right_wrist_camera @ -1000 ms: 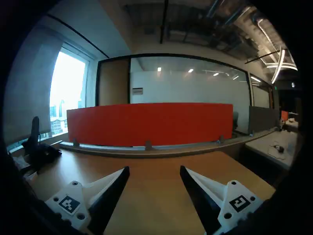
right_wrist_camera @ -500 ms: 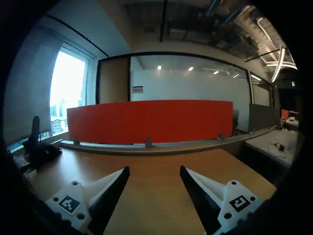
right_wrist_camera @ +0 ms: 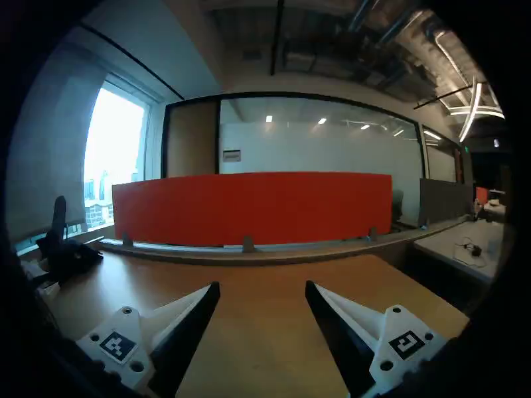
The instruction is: Fold towel
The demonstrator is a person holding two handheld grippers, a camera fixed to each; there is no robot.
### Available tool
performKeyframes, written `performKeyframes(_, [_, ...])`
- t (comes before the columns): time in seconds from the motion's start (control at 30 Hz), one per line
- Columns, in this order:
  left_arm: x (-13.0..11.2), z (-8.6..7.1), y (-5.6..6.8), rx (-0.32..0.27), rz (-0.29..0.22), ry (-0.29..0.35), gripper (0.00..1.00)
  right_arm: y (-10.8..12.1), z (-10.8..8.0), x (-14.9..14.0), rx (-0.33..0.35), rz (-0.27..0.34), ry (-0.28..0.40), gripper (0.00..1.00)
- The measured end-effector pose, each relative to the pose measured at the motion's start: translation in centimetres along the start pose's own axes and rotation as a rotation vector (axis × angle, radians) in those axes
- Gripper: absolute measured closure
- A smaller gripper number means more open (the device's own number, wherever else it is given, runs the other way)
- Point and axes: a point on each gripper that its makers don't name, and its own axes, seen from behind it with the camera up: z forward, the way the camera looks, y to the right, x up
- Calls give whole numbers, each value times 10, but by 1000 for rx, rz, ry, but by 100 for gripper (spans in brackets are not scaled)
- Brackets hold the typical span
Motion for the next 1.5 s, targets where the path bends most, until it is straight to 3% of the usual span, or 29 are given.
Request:
performKeyframes(0.6, [-3,1,0,0,0,1,4,17,-10,-65,1,-2,35,0])
performKeyframes(0.77, [-3,1,0,0,0,1,4,23,-10,-79,2,22,38,1])
performKeyframes(1.5, [-3,1,0,0,0,1,4,35,-5,-81,4,5,71,1])
